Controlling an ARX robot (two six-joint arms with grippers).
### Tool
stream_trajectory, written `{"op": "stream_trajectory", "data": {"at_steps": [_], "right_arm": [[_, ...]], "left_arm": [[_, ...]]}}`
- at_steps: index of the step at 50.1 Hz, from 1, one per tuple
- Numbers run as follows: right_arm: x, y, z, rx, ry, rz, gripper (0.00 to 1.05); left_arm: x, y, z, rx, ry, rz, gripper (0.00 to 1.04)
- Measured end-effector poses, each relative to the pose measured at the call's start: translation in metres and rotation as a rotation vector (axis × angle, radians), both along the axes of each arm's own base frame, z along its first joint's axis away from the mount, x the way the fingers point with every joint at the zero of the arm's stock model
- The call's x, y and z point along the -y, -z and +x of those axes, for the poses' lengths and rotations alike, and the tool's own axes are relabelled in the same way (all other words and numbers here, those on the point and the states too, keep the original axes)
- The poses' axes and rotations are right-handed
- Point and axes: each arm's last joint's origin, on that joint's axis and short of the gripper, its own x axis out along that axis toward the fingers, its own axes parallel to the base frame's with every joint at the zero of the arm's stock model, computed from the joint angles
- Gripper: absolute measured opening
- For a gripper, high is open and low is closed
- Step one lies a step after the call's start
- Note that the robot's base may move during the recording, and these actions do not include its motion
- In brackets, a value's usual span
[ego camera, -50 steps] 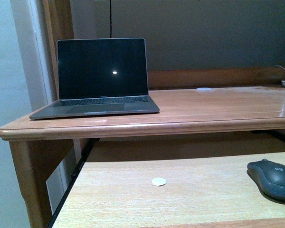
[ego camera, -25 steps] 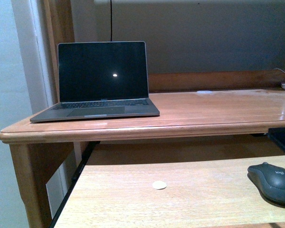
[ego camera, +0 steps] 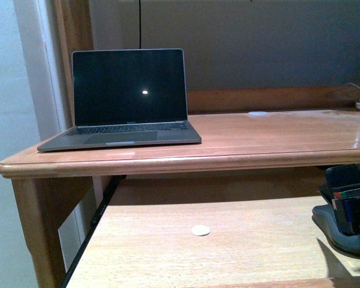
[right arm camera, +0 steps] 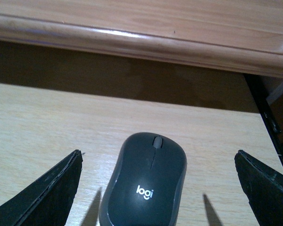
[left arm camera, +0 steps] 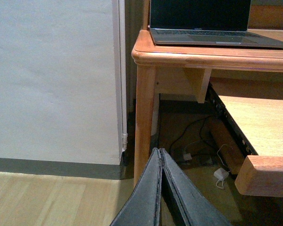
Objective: Place mouse
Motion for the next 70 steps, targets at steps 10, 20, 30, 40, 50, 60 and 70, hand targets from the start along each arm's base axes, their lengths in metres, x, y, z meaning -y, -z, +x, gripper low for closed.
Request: {"op": "stream_trajectory", "data": {"at_steps": [10,20,30,40,50,60,70], "right_arm": [[-0.002,0.014,0.010,-0.095,0.023,-0.101,0.97],[-0.005,0.017,0.023,-0.121,0.065,-0.148,0.97],[-0.010,0.027,0.033,-0.195,0.081,-0.173,0.97],[-0.013,0.025,0.039,-0.230,0.097,-0.139,0.97],[-0.014,0.026,0.040,-0.243,0.093,-0.095,0.76],[-0.007,0.018,0.035,-0.236,0.100,-0.054,0.57],[-0.007,-0.032,0.028,-0.137,0.096,0.026,0.57]], "left_arm": [[0.000,0.000,0.000,0.000,0.000,0.000,0.38],[0.000,0.000,0.000,0.000,0.000,0.000,0.69],[0.000,0.000,0.000,0.000,0.000,0.002,0.99],[0.000,0.000,0.000,0.000,0.000,0.002,0.97],[0.000,0.000,0.000,0.000,0.000,0.002,0.97],[0.000,0.000,0.000,0.000,0.000,0.002,0.97],[0.000,0.000,0.000,0.000,0.000,0.002,0.97]]}}
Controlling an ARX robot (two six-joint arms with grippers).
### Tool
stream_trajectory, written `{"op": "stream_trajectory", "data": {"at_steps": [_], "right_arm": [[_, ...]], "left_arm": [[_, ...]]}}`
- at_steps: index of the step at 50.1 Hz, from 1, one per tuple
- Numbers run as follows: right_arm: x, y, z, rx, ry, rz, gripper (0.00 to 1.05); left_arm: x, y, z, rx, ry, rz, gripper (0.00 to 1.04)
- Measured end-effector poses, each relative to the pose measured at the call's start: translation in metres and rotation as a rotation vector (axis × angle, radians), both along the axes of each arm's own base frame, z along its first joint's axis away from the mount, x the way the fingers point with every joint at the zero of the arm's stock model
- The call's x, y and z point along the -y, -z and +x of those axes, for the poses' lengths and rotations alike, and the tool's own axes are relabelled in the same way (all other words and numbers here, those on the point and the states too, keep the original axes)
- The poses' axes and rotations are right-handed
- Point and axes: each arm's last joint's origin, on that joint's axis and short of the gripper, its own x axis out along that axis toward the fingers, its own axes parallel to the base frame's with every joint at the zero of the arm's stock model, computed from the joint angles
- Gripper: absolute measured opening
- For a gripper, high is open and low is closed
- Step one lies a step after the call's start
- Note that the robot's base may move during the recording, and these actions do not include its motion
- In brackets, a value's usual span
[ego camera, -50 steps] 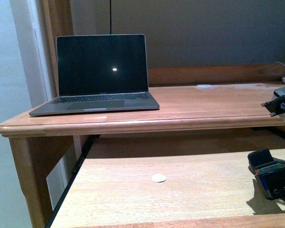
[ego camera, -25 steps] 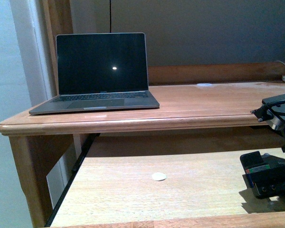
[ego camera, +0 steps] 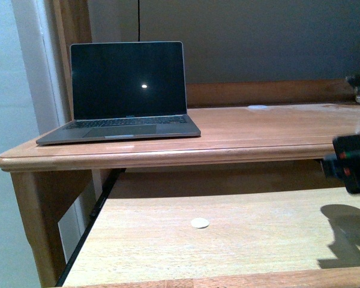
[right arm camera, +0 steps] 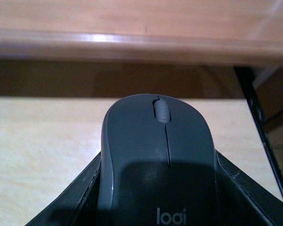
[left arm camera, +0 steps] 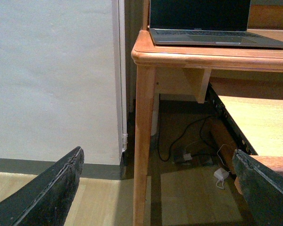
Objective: Place mouse
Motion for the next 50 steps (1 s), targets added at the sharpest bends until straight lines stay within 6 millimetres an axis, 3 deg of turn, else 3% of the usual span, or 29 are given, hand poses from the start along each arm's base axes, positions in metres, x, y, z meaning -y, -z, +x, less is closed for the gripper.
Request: {"op": "stream_trajectory", "data": {"at_steps": [9,17,32,45,50], "right_arm": [[-0.023,-0.036,0.020,0.077,-0.004,0.027,0.57],[-0.065,-0.053,0.055,0.100,-0.013,0.027,0.56],[-0.125,-0.038,0.119,0.086,0.023,-0.015,0.56],[-0.141,-0.023,0.145,0.091,0.052,-0.026,0.57],[-0.142,-0.023,0.147,0.100,0.052,-0.019,0.75]], "left_arm": [[0.000,0.000,0.000,0.000,0.000,0.000,0.97],[0.000,0.000,0.000,0.000,0.000,0.000,0.97],[0.000,0.000,0.000,0.000,0.000,0.000,0.97],[0.000,0.000,0.000,0.000,0.000,0.000,0.97],[0.000,0.000,0.000,0.000,0.000,0.000,0.97]]}}
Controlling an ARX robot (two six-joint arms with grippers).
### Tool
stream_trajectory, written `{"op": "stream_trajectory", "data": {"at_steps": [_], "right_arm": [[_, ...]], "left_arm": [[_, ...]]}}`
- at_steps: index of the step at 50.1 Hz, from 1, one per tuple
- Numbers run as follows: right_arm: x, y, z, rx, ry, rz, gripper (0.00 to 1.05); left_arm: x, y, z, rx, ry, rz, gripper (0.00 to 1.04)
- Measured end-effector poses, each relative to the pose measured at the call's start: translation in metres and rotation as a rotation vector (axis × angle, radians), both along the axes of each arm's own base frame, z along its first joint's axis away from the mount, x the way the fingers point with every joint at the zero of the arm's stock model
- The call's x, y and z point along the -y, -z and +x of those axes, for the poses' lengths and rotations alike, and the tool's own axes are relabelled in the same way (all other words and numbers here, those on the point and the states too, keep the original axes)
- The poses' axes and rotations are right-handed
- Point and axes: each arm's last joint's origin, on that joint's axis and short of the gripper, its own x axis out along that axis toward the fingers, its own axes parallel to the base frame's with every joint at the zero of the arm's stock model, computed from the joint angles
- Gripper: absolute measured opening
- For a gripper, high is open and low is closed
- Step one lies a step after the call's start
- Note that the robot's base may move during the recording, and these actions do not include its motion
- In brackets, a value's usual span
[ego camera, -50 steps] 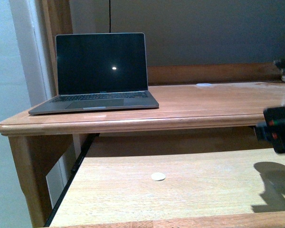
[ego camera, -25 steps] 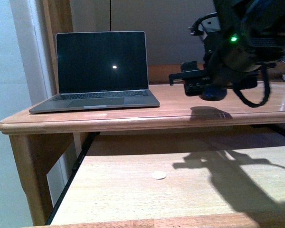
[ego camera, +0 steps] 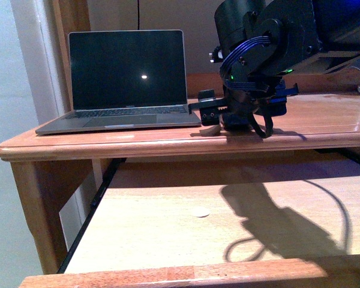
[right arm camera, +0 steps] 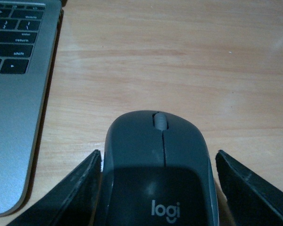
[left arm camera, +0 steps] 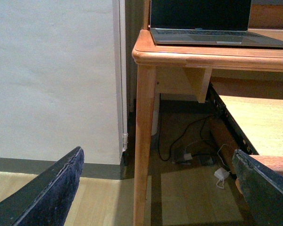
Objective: Place mouse
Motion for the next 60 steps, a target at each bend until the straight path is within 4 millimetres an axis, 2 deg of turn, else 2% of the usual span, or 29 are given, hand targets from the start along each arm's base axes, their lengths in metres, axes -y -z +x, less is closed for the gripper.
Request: {"op": "stream_trajectory", "data": {"at_steps": [6,15,19,22,28,32,35,36,37,41,45,49,53,60], "right_arm": [[0.010,-0.003,0.001,0.058,0.001,0.052,0.98],[0.046,-0.018,-0.022,0.151,-0.039,0.156,0.97],[0.068,-0.030,-0.044,0.199,-0.103,0.194,0.97],[0.087,-0.038,-0.068,0.238,-0.166,0.220,0.97],[0.118,-0.037,-0.107,0.254,-0.268,0.234,0.97],[0.149,-0.017,-0.143,0.242,-0.359,0.224,0.97],[0.178,0.009,-0.173,0.199,-0.415,0.231,0.97],[0.184,0.012,-0.180,0.199,-0.433,0.231,0.97],[0.196,0.026,-0.194,0.173,-0.463,0.233,0.97],[0.213,0.041,-0.214,0.146,-0.501,0.243,0.97],[0.237,0.064,-0.246,0.102,-0.572,0.255,0.97],[0.252,0.081,-0.268,0.060,-0.620,0.264,0.97],[0.258,0.098,-0.283,0.015,-0.654,0.256,0.97],[0.251,0.117,-0.284,-0.004,-0.654,0.187,0.97]], "left_arm": [[0.000,0.000,0.000,0.000,0.000,0.000,0.97],[0.000,0.000,0.000,0.000,0.000,0.000,0.97],[0.000,0.000,0.000,0.000,0.000,0.000,0.97],[0.000,0.000,0.000,0.000,0.000,0.000,0.97],[0.000,0.000,0.000,0.000,0.000,0.000,0.97],[0.000,0.000,0.000,0.000,0.000,0.000,0.97],[0.000,0.000,0.000,0.000,0.000,0.000,0.97],[0.000,0.000,0.000,0.000,0.000,0.000,0.97],[0.000,0.000,0.000,0.000,0.000,0.000,0.97],[0.000,0.000,0.000,0.000,0.000,0.000,0.97],[0.000,0.000,0.000,0.000,0.000,0.000,0.97],[0.000,0.000,0.000,0.000,0.000,0.000,0.97],[0.000,0.000,0.000,0.000,0.000,0.000,0.97],[0.000,0.000,0.000,0.000,0.000,0.000,0.97]]}}
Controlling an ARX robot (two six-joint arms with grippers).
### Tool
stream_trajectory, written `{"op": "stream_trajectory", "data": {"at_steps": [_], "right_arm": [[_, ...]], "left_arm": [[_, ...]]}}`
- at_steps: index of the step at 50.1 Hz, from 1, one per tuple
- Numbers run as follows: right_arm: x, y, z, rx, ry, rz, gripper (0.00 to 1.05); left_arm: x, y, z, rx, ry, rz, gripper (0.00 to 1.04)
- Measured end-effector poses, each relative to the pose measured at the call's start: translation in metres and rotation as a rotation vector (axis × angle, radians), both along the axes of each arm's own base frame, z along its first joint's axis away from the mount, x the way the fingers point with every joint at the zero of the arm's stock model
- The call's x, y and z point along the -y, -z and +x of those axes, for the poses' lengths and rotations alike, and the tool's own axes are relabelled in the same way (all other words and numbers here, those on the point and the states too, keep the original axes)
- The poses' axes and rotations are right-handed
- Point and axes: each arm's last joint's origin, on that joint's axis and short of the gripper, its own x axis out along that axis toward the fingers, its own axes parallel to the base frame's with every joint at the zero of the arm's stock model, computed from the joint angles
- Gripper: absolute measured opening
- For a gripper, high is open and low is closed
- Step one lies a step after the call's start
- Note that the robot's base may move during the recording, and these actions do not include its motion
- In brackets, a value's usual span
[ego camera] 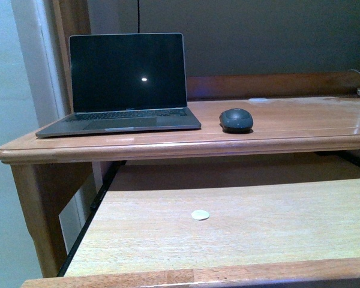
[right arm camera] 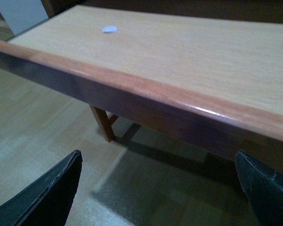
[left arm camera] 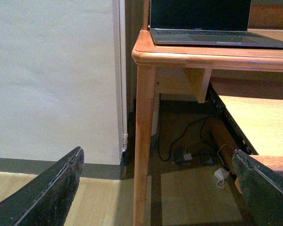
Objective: Place mouse
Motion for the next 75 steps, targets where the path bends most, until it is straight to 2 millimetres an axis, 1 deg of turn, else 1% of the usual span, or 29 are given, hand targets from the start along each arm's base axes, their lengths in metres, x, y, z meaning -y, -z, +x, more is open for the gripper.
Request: {"op": "stream_trajectory", "data": {"at_steps": [3,8,12,17,18,19,20,21,22,24,26,28,30,36,43,48,52,59,62,64,67,68,69,70,72,74,75], "right_arm": [[-0.005,0.006,0.003,0.002,0.000,-0.021,0.97],[-0.025,0.014,0.017,0.025,-0.010,-0.060,0.97],[-0.042,0.019,0.029,0.023,-0.014,-0.060,0.97],[-0.057,0.020,0.046,0.024,0.020,-0.057,0.97],[-0.061,0.020,0.052,0.027,0.032,-0.057,0.97],[-0.068,0.019,0.062,0.032,0.053,-0.057,0.97],[-0.069,0.019,0.063,0.031,0.057,-0.054,0.97],[-0.074,0.018,0.070,0.033,0.073,-0.051,0.97],[-0.075,0.018,0.072,0.035,0.076,-0.053,0.97],[-0.084,0.017,0.084,0.035,0.105,-0.048,0.97],[-0.092,0.016,0.097,0.034,0.137,-0.045,0.97],[-0.104,0.015,0.114,0.035,0.186,-0.046,0.97],[-0.112,0.015,0.126,0.037,0.217,-0.051,0.97],[-0.132,0.016,0.153,0.029,0.293,-0.064,0.97],[-0.164,0.017,0.195,0.036,0.434,-0.081,0.97],[-0.177,0.018,0.209,0.047,0.515,-0.091,0.97],[-0.181,0.018,0.211,0.037,0.561,-0.078,0.97],[-0.181,0.017,0.210,0.028,0.561,-0.055,0.97],[-0.177,0.015,0.207,0.021,0.551,-0.026,0.97],[-0.171,0.014,0.200,0.011,0.542,0.001,0.97],[-0.158,0.008,0.183,0.001,0.523,0.049,0.97],[-0.150,0.003,0.170,-0.013,0.505,0.084,0.97],[-0.146,0.000,0.162,-0.018,0.496,0.103,0.97],[-0.141,-0.004,0.148,-0.011,0.477,0.123,0.97],[-0.135,-0.009,0.131,0.003,0.452,0.151,0.97],[-0.125,-0.014,0.100,-0.002,0.404,0.188,0.97],[-0.121,-0.015,0.089,-0.006,0.391,0.197,0.97]], "left_arm": [[0.000,0.000,0.000,0.000,0.000,0.000,0.97],[0.000,0.000,0.000,0.000,0.000,0.000,0.97],[0.000,0.000,0.000,0.000,0.000,0.000,0.97],[0.000,0.000,0.000,0.000,0.000,0.000,0.97],[0.000,0.000,0.000,0.000,0.000,0.000,0.97],[0.000,0.000,0.000,0.000,0.000,0.000,0.97],[0.000,0.000,0.000,0.000,0.000,0.000,0.97],[0.000,0.000,0.000,0.000,0.000,0.000,0.97],[0.000,0.000,0.000,0.000,0.000,0.000,0.97],[0.000,0.000,0.000,0.000,0.000,0.000,0.97],[0.000,0.000,0.000,0.000,0.000,0.000,0.97],[0.000,0.000,0.000,0.000,0.000,0.000,0.97],[0.000,0.000,0.000,0.000,0.000,0.000,0.97],[0.000,0.000,0.000,0.000,0.000,0.000,0.97],[0.000,0.000,0.000,0.000,0.000,0.000,0.97],[0.000,0.000,0.000,0.000,0.000,0.000,0.97],[0.000,0.000,0.000,0.000,0.000,0.000,0.97],[0.000,0.000,0.000,0.000,0.000,0.000,0.97],[0.000,0.000,0.000,0.000,0.000,0.000,0.97],[0.000,0.000,0.000,0.000,0.000,0.000,0.97],[0.000,0.000,0.000,0.000,0.000,0.000,0.97],[0.000,0.000,0.000,0.000,0.000,0.000,0.97],[0.000,0.000,0.000,0.000,0.000,0.000,0.97],[0.000,0.000,0.000,0.000,0.000,0.000,0.97],[0.000,0.000,0.000,0.000,0.000,0.000,0.97],[0.000,0.000,0.000,0.000,0.000,0.000,0.97],[0.000,0.000,0.000,0.000,0.000,0.000,0.97]]}}
